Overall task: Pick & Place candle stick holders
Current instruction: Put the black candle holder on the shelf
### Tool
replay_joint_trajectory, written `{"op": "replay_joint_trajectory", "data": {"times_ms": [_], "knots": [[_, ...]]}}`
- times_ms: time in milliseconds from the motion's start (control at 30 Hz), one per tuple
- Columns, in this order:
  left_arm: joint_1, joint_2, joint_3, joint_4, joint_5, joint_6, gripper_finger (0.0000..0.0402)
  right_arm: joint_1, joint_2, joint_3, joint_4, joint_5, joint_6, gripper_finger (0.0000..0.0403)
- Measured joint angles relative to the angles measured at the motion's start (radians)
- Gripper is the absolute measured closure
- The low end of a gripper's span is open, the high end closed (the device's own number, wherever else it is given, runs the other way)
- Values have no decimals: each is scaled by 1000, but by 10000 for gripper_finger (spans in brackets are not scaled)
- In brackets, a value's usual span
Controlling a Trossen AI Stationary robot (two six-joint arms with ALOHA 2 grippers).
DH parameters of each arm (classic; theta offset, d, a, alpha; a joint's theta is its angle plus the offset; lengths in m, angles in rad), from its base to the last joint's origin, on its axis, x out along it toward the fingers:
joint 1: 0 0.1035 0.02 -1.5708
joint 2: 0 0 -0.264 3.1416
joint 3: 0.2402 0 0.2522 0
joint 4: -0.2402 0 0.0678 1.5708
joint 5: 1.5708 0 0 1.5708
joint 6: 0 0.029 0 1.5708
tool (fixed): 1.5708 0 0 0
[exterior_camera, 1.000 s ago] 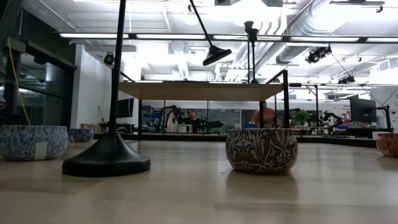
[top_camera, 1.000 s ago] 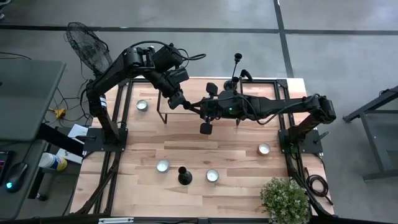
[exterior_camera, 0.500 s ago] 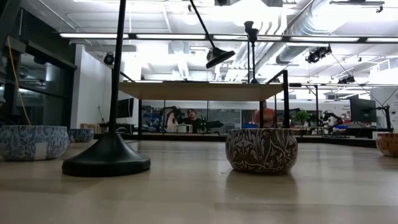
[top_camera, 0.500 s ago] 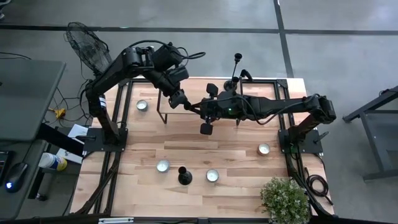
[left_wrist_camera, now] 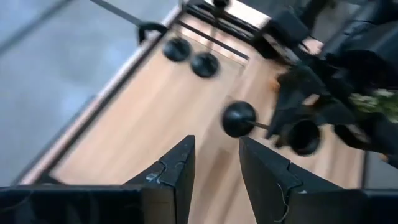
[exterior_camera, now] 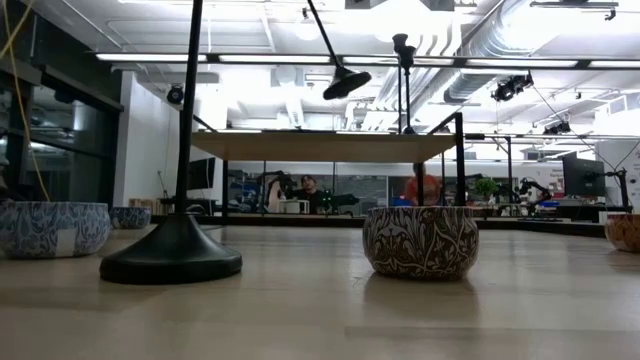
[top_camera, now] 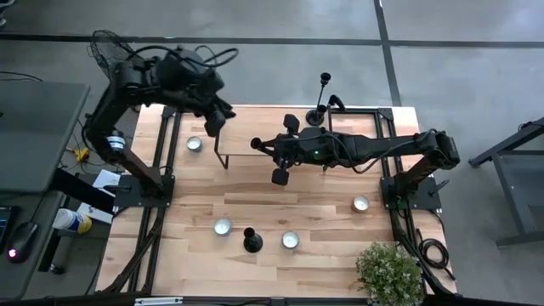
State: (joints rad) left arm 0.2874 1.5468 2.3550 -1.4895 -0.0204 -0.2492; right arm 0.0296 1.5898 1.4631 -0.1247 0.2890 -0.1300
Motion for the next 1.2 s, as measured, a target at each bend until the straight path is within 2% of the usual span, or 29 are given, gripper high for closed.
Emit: {"op": "replay_joint_trajectory", "data": {"times_ms": [200, 600, 733, 833, 933, 1200], "knots": [[0, -51, 0, 0, -74, 55, 280, 0, 0, 0, 55, 44, 22, 374], [0, -79, -4, -19, -95, 167, 280, 11, 0, 0, 91, 131, 54, 374], [0, -110, -70, -22, -91, 174, 280, 15, 0, -18, 92, 150, 90, 374], [0, -158, -177, 0, -90, 177, 280, 23, 0, -31, 85, 184, 103, 374], [0, -241, -331, 99, -65, 177, 280, 25, 0, -35, 95, 201, 112, 374], [0, -588, -890, 514, 13, 164, 280, 29, 0, -37, 137, 259, 123, 374]]}}
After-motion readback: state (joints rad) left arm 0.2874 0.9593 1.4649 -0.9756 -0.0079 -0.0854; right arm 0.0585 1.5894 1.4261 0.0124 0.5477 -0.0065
